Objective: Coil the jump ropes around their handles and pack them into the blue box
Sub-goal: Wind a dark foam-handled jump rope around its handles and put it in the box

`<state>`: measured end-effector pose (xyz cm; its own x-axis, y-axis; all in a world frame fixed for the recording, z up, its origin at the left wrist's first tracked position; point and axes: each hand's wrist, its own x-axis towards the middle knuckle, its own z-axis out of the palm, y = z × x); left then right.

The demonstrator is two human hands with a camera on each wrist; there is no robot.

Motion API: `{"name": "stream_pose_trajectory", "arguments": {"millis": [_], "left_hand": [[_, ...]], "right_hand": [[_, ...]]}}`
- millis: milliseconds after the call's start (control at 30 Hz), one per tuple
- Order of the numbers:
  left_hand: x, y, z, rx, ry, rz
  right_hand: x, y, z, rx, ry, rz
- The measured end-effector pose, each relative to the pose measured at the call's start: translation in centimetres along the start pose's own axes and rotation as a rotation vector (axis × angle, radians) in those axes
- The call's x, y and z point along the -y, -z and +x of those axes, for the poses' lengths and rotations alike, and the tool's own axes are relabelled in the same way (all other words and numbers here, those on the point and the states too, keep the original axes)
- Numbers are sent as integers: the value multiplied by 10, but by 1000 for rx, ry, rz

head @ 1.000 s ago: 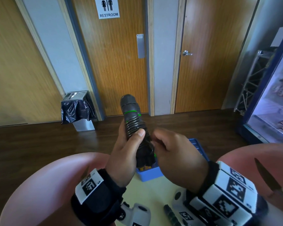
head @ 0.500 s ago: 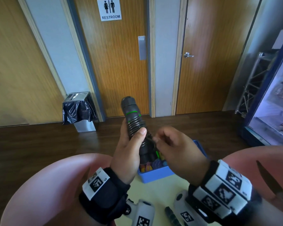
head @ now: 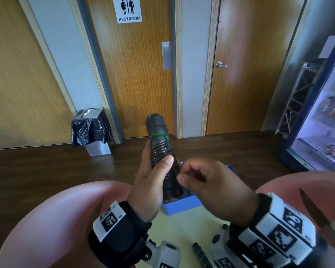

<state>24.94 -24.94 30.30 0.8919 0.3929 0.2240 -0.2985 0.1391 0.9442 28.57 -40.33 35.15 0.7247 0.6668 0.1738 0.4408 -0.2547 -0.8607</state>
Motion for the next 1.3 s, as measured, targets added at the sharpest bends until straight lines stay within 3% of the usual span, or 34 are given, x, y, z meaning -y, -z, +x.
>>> {"name": "stream_pose_trajectory", "arguments": {"millis": [233, 700, 1300], "left_hand": [[0, 2, -2, 8, -11, 38], [-4, 1, 1, -25, -47, 66], [-11, 4, 1, -116, -108, 162]], "right_hand": [[10, -1, 0, 28, -32, 26], [11, -13, 9, -118, -89, 137], [17, -18, 25, -80, -181, 200]]}}
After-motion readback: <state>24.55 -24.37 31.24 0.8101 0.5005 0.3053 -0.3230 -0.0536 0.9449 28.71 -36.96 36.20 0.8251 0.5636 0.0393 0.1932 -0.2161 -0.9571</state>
